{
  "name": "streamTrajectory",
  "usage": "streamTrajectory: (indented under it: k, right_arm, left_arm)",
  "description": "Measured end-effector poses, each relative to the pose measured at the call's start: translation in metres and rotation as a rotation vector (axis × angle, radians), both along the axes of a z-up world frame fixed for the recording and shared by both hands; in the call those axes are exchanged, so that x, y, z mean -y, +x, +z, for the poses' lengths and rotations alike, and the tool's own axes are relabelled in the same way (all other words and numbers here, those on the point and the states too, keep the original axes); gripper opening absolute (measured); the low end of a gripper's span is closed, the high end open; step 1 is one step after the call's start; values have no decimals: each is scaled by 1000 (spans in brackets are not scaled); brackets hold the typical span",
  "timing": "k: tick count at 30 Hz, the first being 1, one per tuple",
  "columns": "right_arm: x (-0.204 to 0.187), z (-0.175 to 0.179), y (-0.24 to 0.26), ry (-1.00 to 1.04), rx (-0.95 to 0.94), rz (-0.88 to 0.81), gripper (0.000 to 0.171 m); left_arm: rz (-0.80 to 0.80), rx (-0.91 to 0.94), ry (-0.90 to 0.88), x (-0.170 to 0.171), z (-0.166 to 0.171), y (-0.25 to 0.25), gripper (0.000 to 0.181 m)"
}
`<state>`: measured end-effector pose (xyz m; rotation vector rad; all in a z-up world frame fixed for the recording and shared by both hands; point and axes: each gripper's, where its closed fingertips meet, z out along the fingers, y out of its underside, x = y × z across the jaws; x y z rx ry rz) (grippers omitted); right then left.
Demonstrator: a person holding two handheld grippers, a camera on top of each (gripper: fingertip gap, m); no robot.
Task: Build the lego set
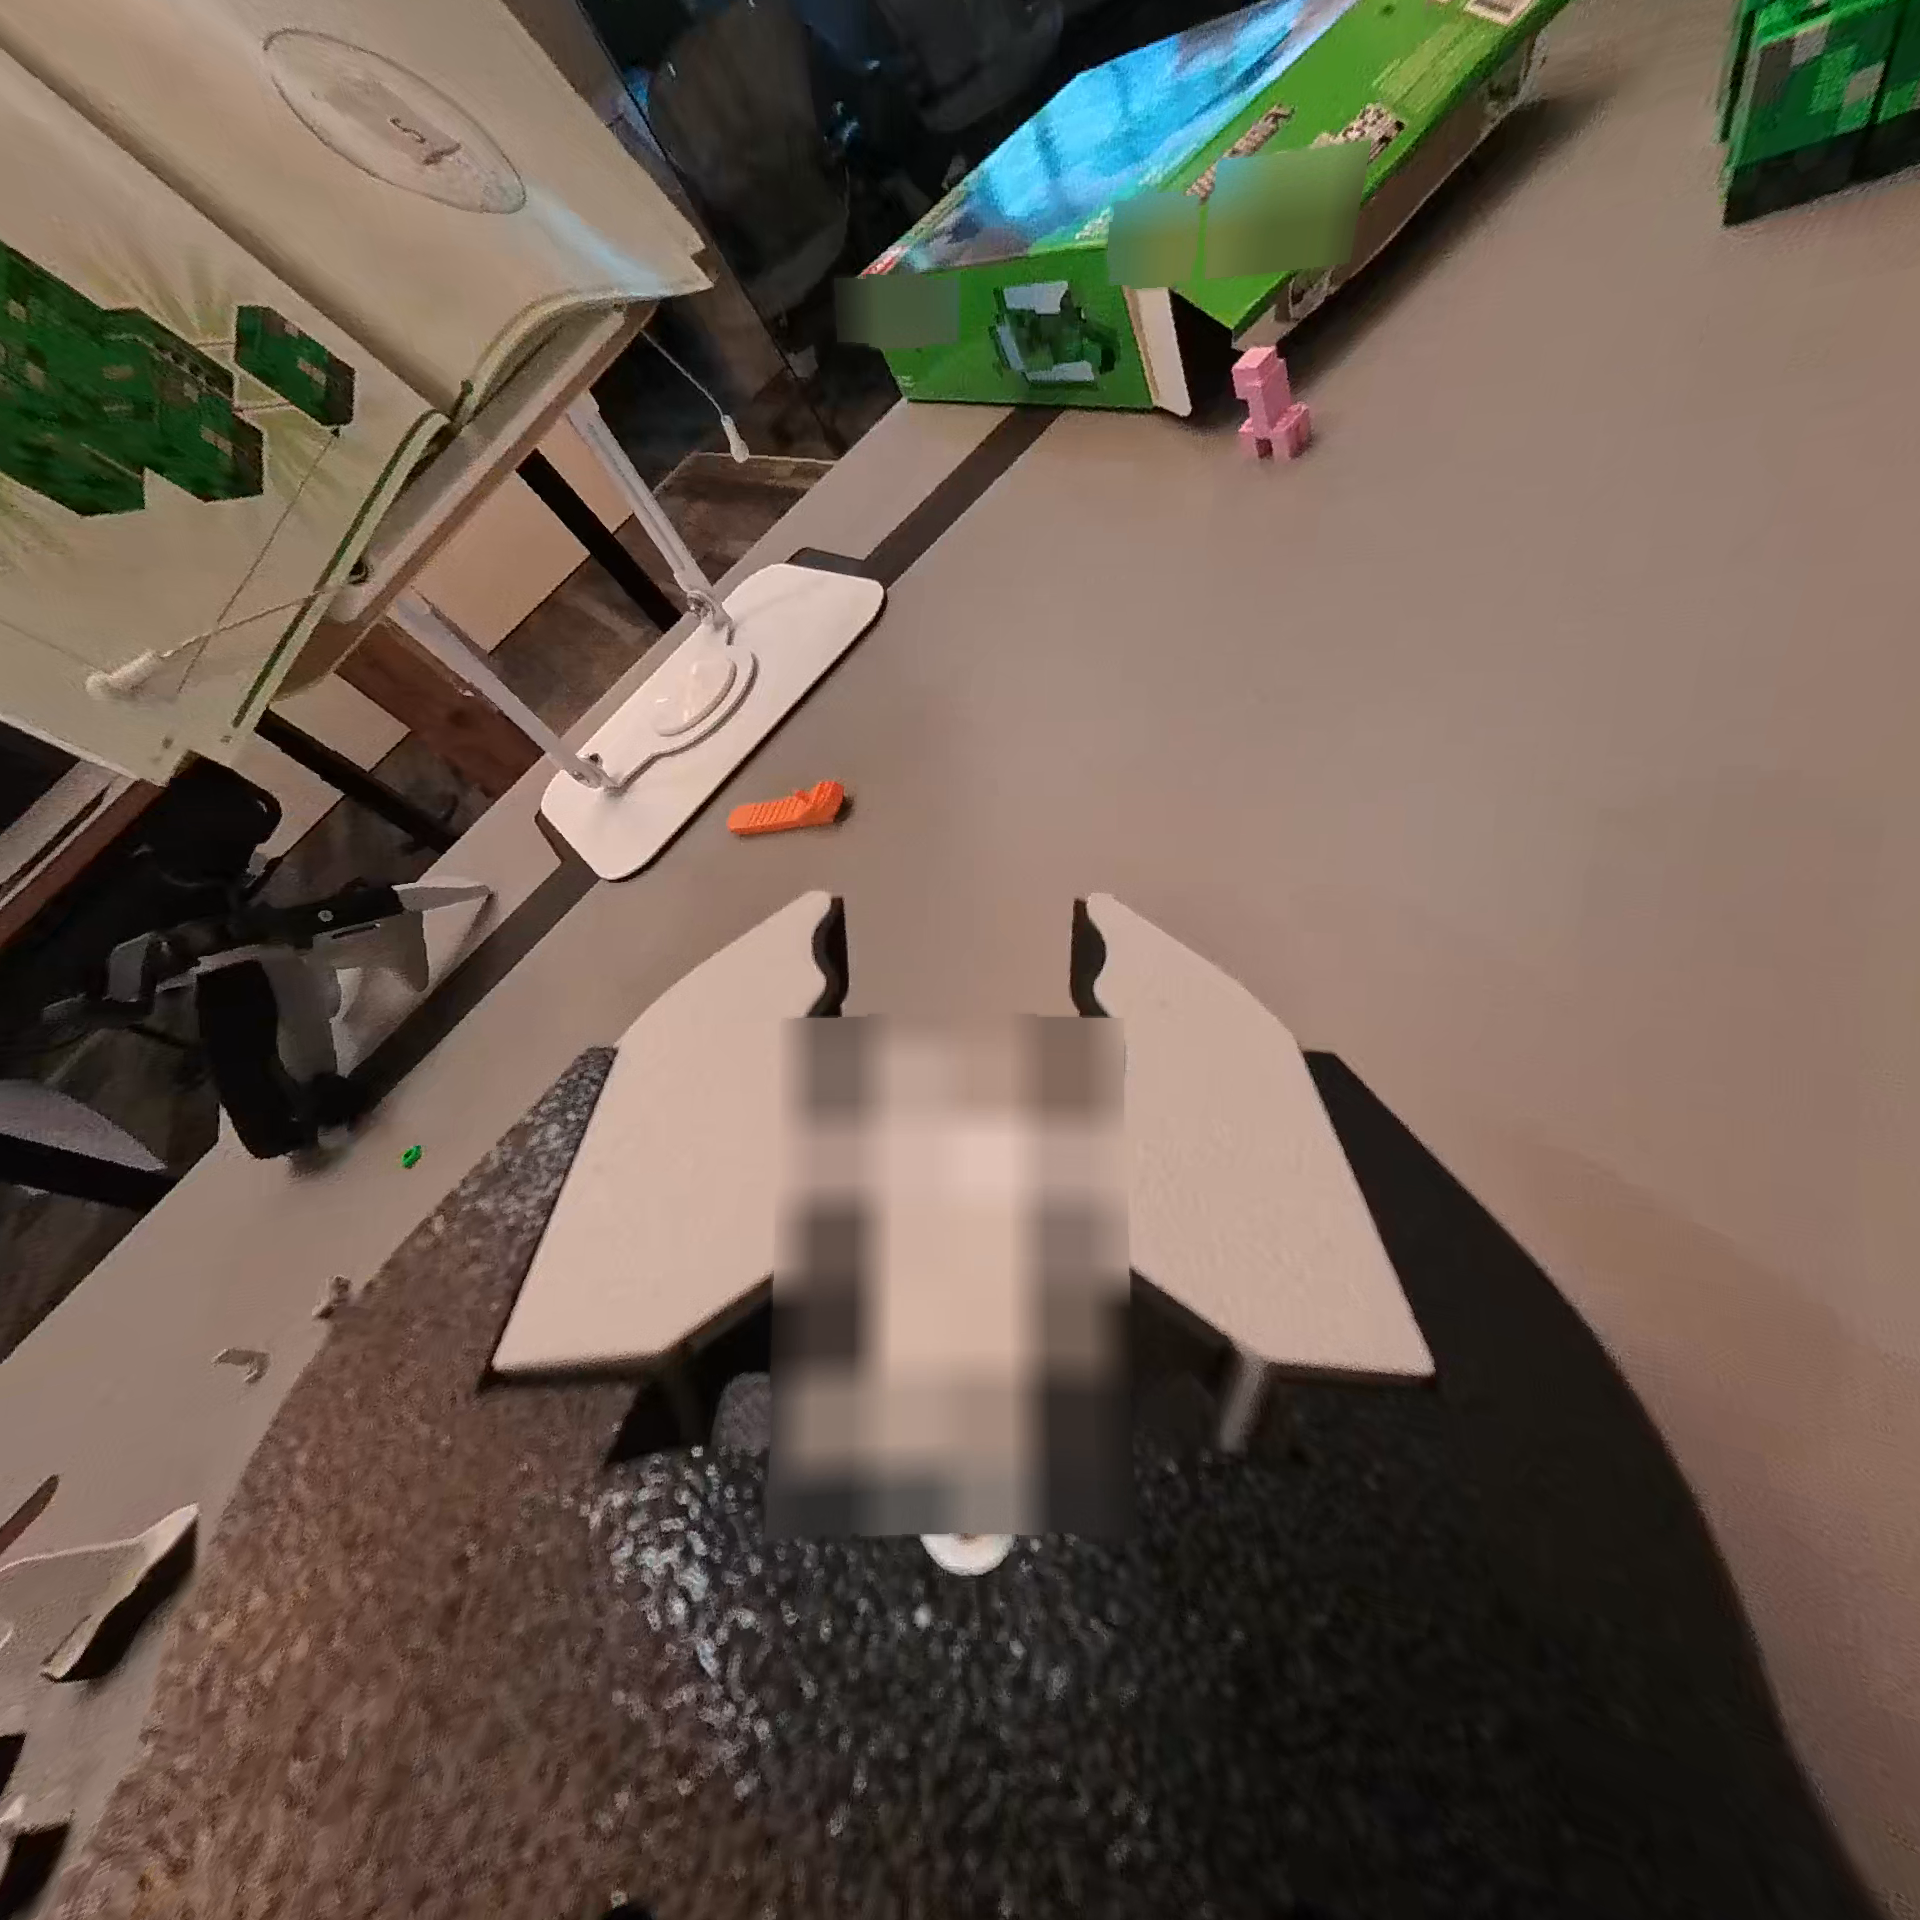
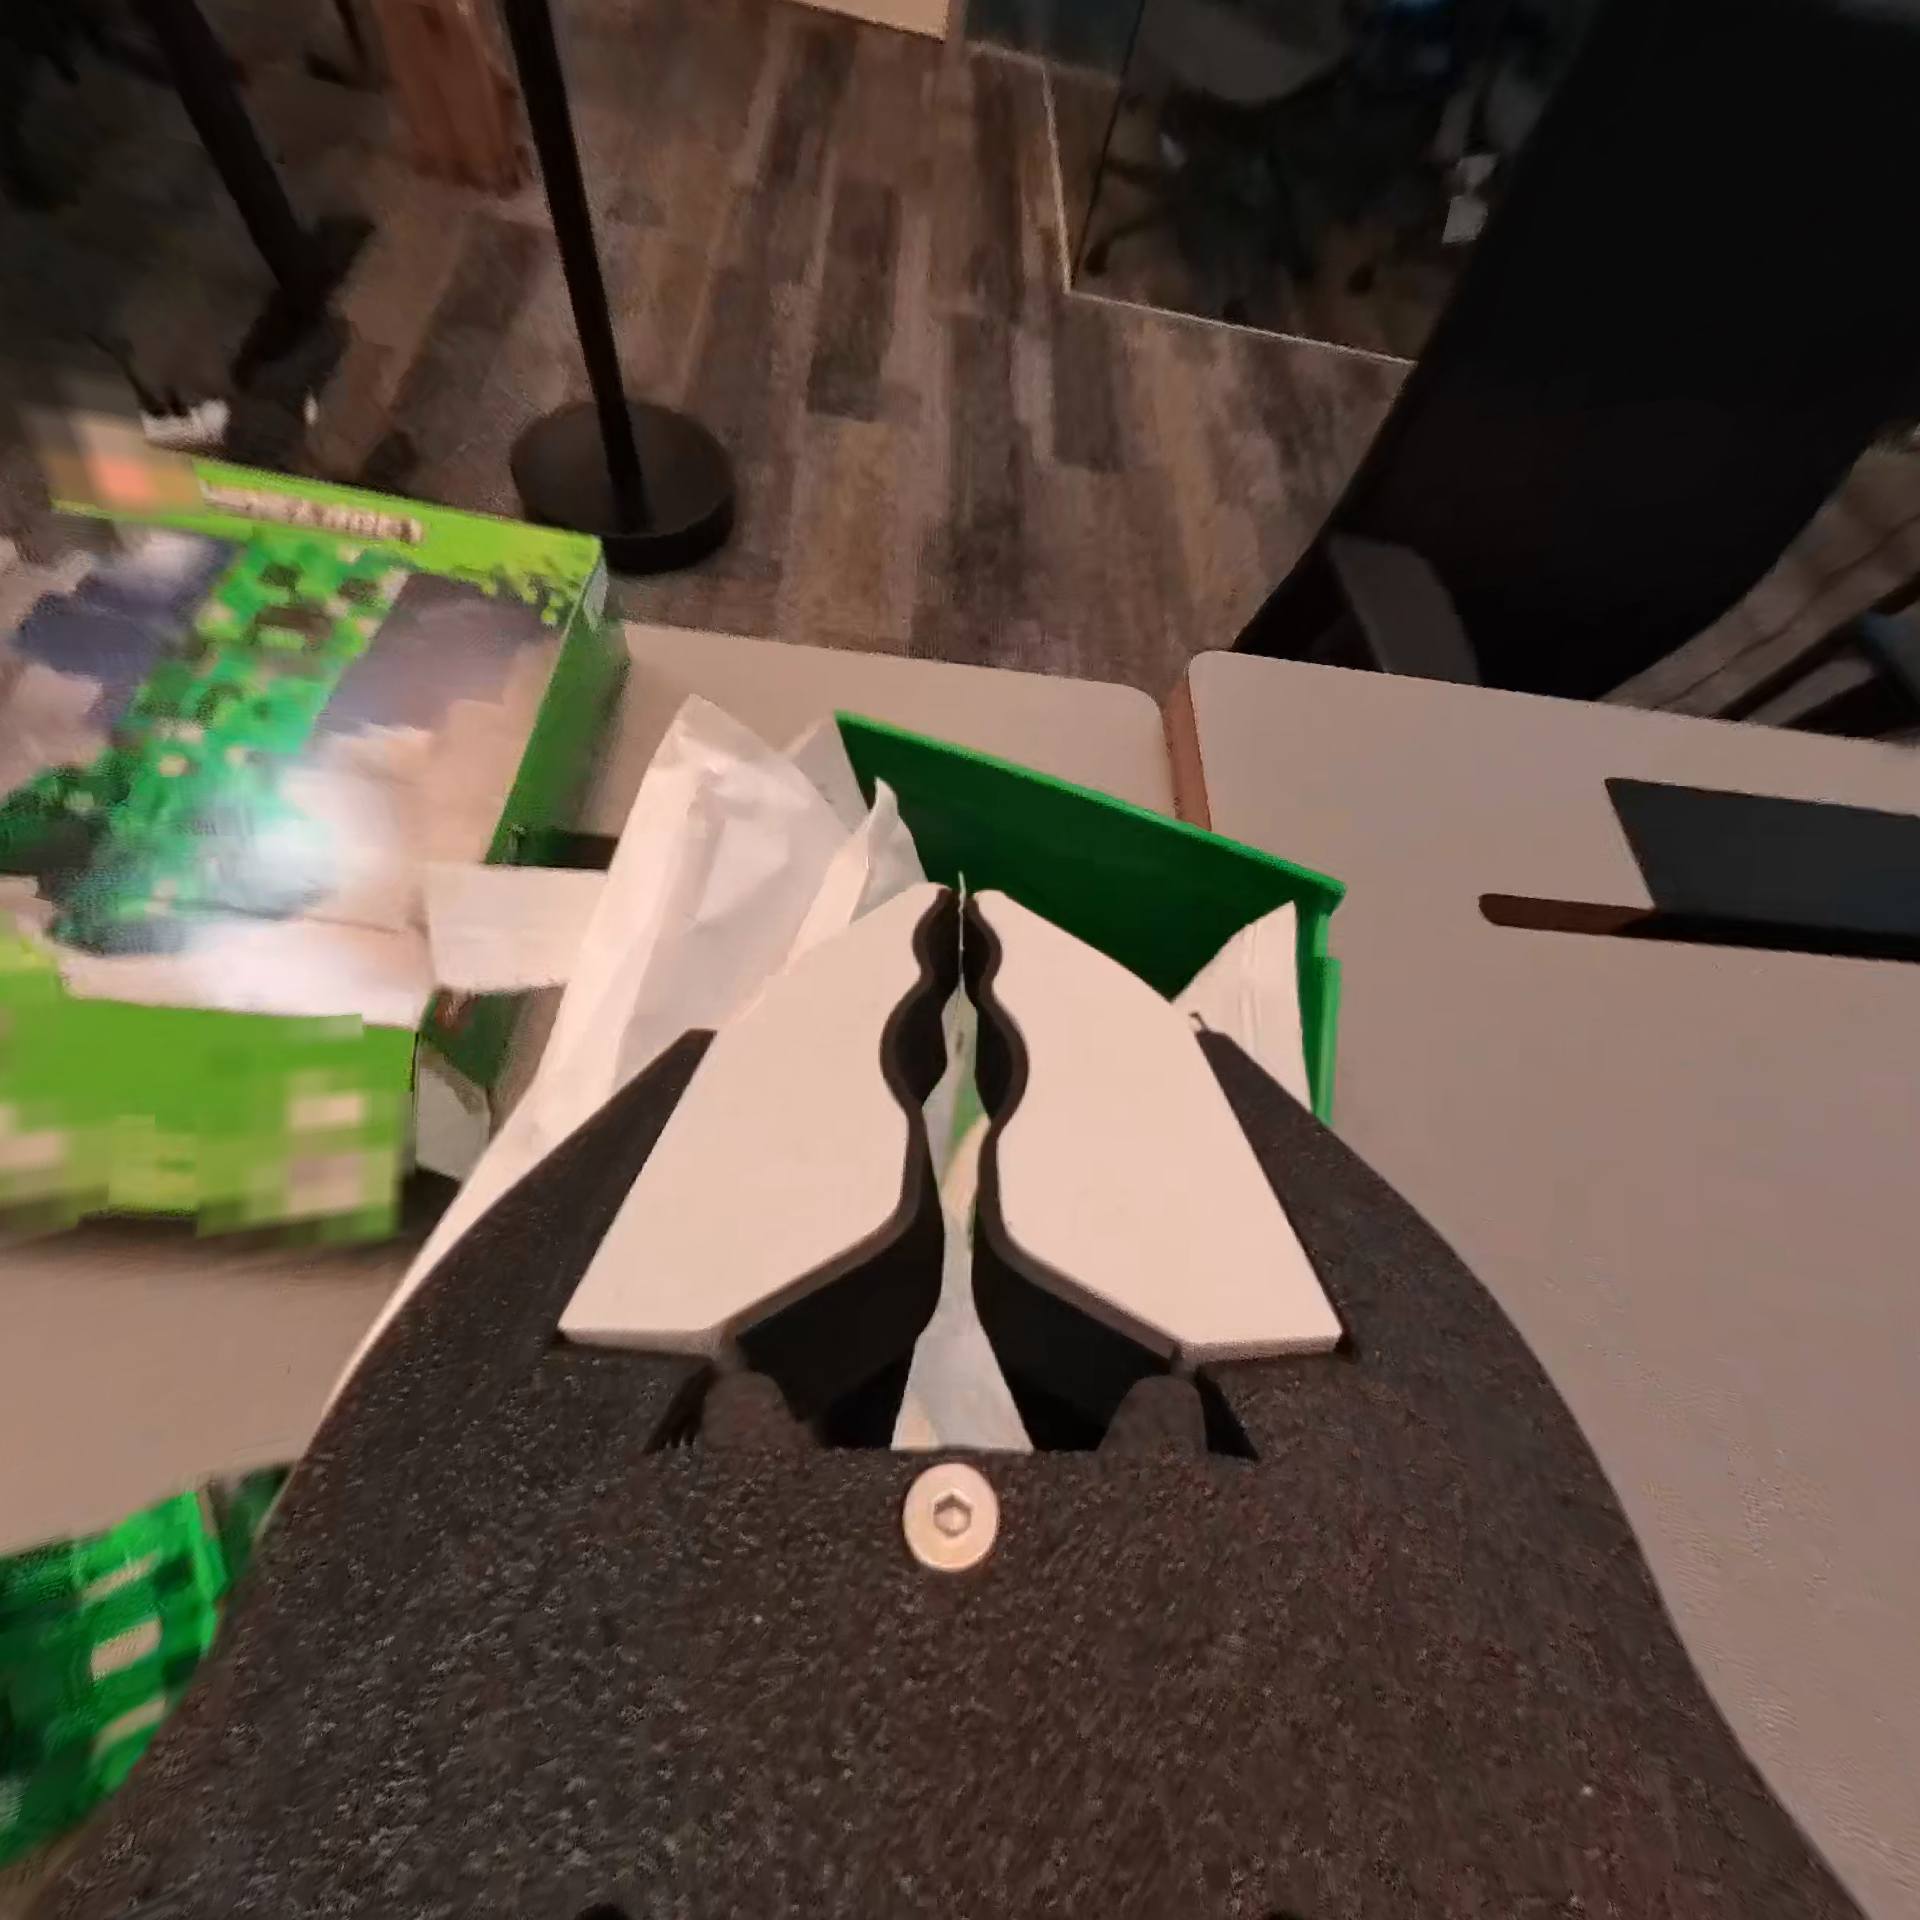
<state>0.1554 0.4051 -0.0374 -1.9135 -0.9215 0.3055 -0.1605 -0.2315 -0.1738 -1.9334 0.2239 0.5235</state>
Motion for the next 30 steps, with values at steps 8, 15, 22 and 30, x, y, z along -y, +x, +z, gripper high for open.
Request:
streamTrajectory:
  k: [8,15,22,30]
  right_arm:
    - [11,26,-33,-121,-571,91,0]
    - [5,-30,-2,-128,-29,-99,0]
    - [11,-26,-27,-18,-106,-31,45]
    - [57,87,3,347,-124,-106,46]
  left_arm:
    - [-29,56,43,1,5,3,40]
    - [-40,64,44,12,-1,3,40]
    - [-27,78,42,14,-3,-2,47]
    - [-5,117,70,29,-5,-16,50]
